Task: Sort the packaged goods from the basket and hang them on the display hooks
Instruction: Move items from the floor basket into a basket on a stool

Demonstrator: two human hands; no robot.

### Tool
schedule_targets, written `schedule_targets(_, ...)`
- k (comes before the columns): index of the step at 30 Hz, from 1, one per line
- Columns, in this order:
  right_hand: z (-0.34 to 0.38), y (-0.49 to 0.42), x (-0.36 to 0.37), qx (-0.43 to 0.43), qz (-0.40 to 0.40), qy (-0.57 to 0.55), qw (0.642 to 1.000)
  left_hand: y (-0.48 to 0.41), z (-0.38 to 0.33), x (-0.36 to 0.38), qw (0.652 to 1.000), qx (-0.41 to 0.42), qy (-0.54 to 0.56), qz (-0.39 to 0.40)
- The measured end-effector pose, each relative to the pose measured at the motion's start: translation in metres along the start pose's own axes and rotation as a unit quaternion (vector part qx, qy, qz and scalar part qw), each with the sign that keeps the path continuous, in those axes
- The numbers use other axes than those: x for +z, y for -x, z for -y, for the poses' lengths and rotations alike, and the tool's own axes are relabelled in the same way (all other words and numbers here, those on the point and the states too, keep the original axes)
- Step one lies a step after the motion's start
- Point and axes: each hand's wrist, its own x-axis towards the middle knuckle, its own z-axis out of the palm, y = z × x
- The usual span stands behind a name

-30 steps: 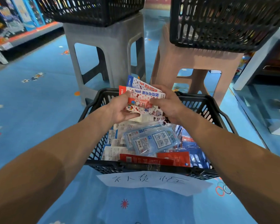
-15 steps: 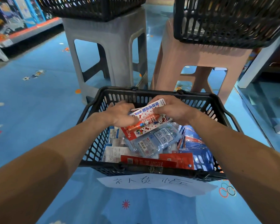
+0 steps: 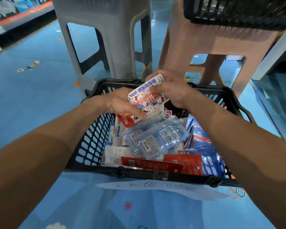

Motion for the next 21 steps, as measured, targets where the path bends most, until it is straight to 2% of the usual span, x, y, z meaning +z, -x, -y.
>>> schedule_targets(4,0.000,-0.008,0.007,-0.037,-0.009,0.018,0.999,0.000,0.010,0.004,0.998,0.006,0.001,-0.063)
schedule_targets(8,-0.008,-0.010,0.012,-0.049,-0.024,0.000,0.998,-0.006,0.021,0.010,0.993,0.002,-0.051,-0.110)
schedule_targets(10,-0.011,-0.012,0.012,-0.054,-0.039,-0.007,0.998,-0.009,0.024,0.013,0.992,0.001,-0.036,-0.121)
schedule_targets(14,-0.011,-0.013,0.011,-0.053,-0.036,0.009,0.998,-0.005,0.022,0.016,0.994,0.004,0.098,-0.040)
schedule_targets(18,0.003,-0.011,0.010,-0.056,-0.031,0.005,0.998,0.000,0.017,0.005,0.971,-0.027,0.228,0.073)
schedule_targets(21,0.019,-0.010,0.009,-0.074,-0.033,0.015,0.997,0.004,0.014,-0.007,0.955,-0.039,0.270,0.120)
